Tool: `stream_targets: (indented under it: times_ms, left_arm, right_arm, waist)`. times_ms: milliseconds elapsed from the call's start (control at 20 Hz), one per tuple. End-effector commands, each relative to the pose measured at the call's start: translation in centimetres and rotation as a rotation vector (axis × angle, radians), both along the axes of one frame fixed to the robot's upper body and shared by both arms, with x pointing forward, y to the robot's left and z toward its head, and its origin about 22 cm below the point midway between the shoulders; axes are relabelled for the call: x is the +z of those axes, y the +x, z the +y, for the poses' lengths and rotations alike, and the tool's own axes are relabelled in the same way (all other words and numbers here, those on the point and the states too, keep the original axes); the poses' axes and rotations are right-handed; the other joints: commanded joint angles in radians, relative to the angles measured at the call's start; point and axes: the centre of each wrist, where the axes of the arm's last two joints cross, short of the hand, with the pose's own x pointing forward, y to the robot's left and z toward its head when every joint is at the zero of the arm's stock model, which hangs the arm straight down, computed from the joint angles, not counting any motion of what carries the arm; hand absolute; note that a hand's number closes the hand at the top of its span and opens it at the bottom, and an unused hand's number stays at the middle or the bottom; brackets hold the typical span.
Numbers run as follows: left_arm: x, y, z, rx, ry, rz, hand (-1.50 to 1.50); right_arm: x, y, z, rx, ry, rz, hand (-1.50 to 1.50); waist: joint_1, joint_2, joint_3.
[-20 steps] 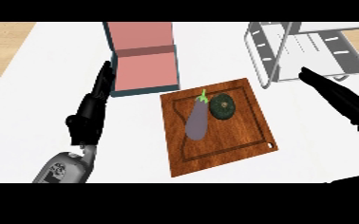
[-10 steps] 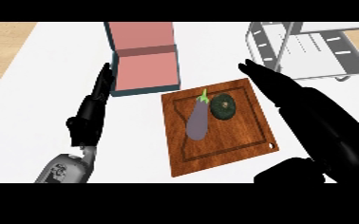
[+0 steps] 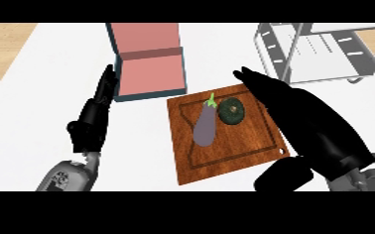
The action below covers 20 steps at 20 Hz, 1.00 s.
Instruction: Pick the squash from the cutting board and place it in the tiered basket
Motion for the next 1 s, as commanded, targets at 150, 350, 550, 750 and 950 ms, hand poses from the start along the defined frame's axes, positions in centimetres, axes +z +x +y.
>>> stream_targets:
  times_ms: [150,350,550,750,950]
  left_arm:
    - [0.6,-0.1,1.2,0.009,-0.005,0.003,0.00]
    - [0.2,-1.5,0.0,0.006,-0.003,0.003,0.00]
    - [-0.5,0.2,-1.3,-0.006,0.002,-0.010,0.00]
    - [-1.2,1.4,-2.1,-0.005,0.001,-0.002,0.00]
    - [-0.1,1.4,2.9,0.008,0.016,-0.011,0.00]
  right_arm:
    - [-0.7,-0.2,0.5,-0.104,-0.150,0.033,-1.50]
    - [-1.6,0.0,0.3,-0.115,-0.216,0.039,-1.50]
    - [-4.9,0.2,2.5,-0.066,-0.247,0.033,-1.50]
    - [-1.6,1.0,1.4,-0.001,-0.293,-0.031,-1.50]
    - [-2.7,1.8,1.2,-0.022,-0.309,-0.052,-1.50]
  waist:
    - [0.000,0.000,0.001]
    - [0.003,-0.001,0.001]
    - [0.001,0.003,0.001]
    - [-0.004,0.003,0.000]
    - [0.000,0.002,0.001]
